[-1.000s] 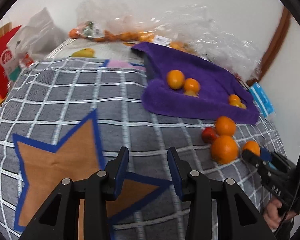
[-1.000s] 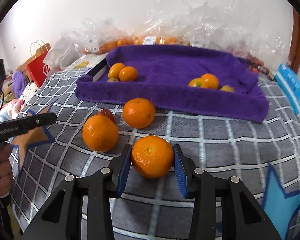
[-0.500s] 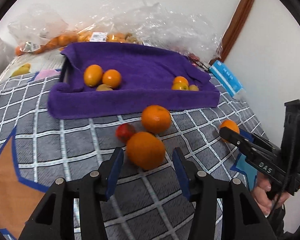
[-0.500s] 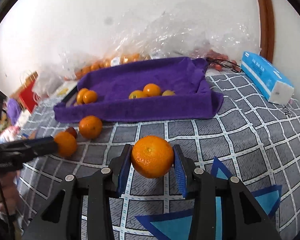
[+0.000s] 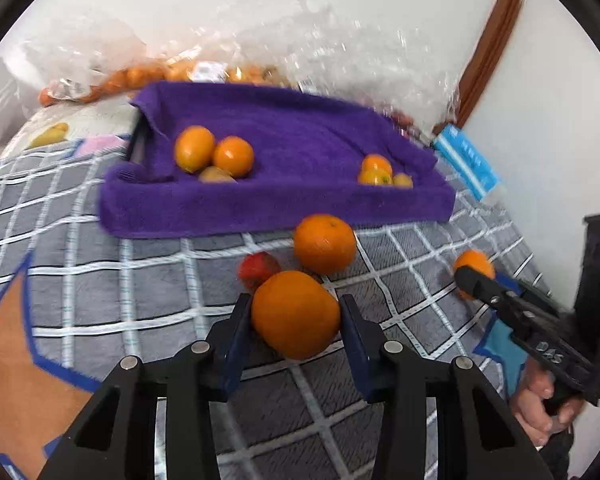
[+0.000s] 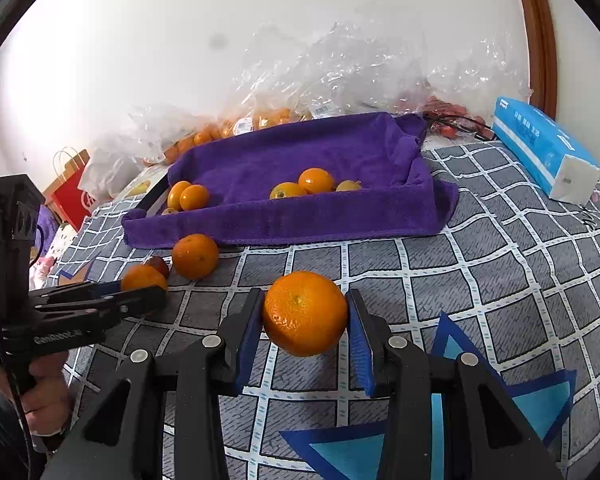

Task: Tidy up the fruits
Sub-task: 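Grasp a large orange with the left tool while the right tool holds its orange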

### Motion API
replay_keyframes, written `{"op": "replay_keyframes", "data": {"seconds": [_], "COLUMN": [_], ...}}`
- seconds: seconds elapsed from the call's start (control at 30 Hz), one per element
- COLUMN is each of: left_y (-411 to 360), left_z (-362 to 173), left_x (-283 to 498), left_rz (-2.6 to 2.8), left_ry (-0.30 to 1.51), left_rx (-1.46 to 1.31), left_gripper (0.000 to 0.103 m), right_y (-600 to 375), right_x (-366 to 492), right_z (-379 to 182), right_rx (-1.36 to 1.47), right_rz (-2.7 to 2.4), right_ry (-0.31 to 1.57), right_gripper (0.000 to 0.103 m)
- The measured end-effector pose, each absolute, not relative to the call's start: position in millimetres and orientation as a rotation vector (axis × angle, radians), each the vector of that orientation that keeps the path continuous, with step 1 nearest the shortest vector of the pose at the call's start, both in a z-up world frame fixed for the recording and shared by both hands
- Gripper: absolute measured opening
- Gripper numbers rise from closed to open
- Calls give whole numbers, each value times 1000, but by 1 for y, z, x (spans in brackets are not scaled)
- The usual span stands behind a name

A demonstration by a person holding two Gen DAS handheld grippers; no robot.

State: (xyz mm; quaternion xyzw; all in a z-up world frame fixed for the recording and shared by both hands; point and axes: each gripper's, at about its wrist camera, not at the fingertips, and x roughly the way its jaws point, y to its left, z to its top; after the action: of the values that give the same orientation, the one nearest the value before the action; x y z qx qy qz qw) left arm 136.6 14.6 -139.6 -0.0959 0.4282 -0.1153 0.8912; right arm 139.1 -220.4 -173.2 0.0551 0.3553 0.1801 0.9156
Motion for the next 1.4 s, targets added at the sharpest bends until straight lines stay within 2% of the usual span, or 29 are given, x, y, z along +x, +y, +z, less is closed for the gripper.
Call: {"op": "replay_keyframes", "data": {"seconds": [0.13, 0.33, 0.53, 0.7, 1.07, 1.4], "left_y": [44, 85, 82, 80, 84, 85], "left_z": [-129, -149, -154, -156, -158, -158], "left_x": [126, 130, 127, 128, 128, 126], "left_rz": [-145, -78, -87, -112, -116, -128], "left_ry": [843, 896, 864, 864, 855, 856], "left_rx": [-176, -268, -249, -248, -285, -281], "left_gripper": [41, 41, 42, 48, 48, 47], "right_y": [-220, -212, -204, -201, -192, -192], "right_x": [141, 151, 154, 153, 153, 153], "right_z": [-175, -183, -189, -191, -191, -191], "right_rx": [109, 79, 33, 6, -45, -53], "right_rz": [361, 351, 328, 310, 316, 315], "right_ry": [747, 814, 846, 855, 860, 861], "right_gripper": [41, 41, 42, 42, 54, 54]}}
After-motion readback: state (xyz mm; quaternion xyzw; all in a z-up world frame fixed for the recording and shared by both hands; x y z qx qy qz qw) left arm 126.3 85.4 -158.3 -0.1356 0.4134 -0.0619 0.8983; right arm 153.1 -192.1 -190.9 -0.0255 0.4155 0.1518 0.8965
